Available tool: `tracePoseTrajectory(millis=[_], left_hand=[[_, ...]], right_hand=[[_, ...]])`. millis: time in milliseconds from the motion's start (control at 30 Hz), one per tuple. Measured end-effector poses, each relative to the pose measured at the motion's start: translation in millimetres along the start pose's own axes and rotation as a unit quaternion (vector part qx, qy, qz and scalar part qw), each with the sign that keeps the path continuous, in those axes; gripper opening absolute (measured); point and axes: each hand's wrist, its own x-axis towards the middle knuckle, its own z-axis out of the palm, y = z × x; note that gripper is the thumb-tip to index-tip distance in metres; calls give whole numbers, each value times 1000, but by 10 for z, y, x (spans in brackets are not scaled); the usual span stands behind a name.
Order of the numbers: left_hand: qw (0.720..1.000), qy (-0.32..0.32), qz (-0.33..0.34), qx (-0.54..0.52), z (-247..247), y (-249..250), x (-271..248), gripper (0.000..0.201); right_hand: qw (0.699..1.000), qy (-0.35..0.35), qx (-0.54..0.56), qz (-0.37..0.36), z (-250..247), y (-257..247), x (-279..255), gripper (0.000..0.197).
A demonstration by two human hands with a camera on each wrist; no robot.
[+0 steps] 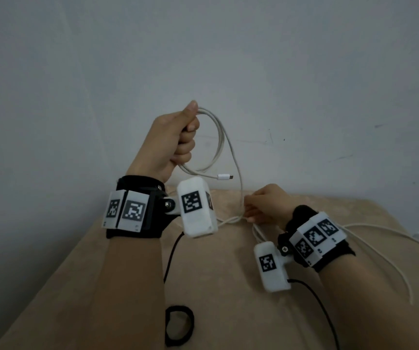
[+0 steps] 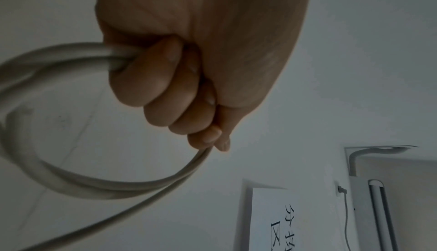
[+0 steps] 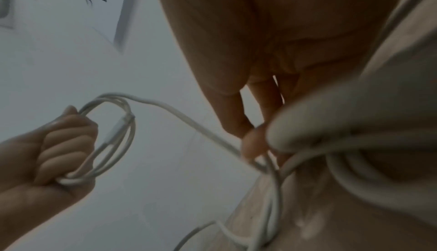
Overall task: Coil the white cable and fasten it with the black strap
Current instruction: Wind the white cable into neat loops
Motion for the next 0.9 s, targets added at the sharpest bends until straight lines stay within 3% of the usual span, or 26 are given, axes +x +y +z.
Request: tracePoseTrajectory(millis=[100, 200, 400, 467, 500, 533, 600, 633, 667, 767, 900], left_hand=[[1000, 21, -6, -11, -68, -21, 6, 42], [995, 81, -13, -57, -237, -48, 7, 42], [962, 215, -18, -167, -604, -97, -40, 42], [955, 234, -1, -184, -606, -81, -49, 42], [952, 239, 12, -192, -596, -65, -52, 42], [949, 242, 28, -200, -582, -47, -58, 43], [945, 244, 60, -208, -568, -14, -71, 43], [946, 238, 69, -210, -566, -7, -76, 44], [948, 226, 72, -211, -562, -6, -74, 44], [966, 168, 49, -193, -556, -6, -61, 44], [979, 137, 15, -148, -534, -10, -54, 43]], right_hand=[[998, 27, 5, -61, -61, -3, 40, 21], [990, 31, 23, -133, -178, -44, 17, 19], [959, 17, 182, -215, -646, -59, -20, 24], [957, 8, 176, -230, -783, -40, -4, 19], [959, -10, 161, -234, -825, -38, -17, 14], [962, -39, 143, -229, -861, -26, -23, 22], [969, -99, 117, -192, -896, 4, -16, 56], [973, -119, 101, -171, -887, 13, -9, 62], [977, -130, 78, -153, -879, 29, 11, 58], [988, -95, -1, -121, -758, 5, 15, 19], [983, -117, -79, -114, -542, 17, 4, 20]])
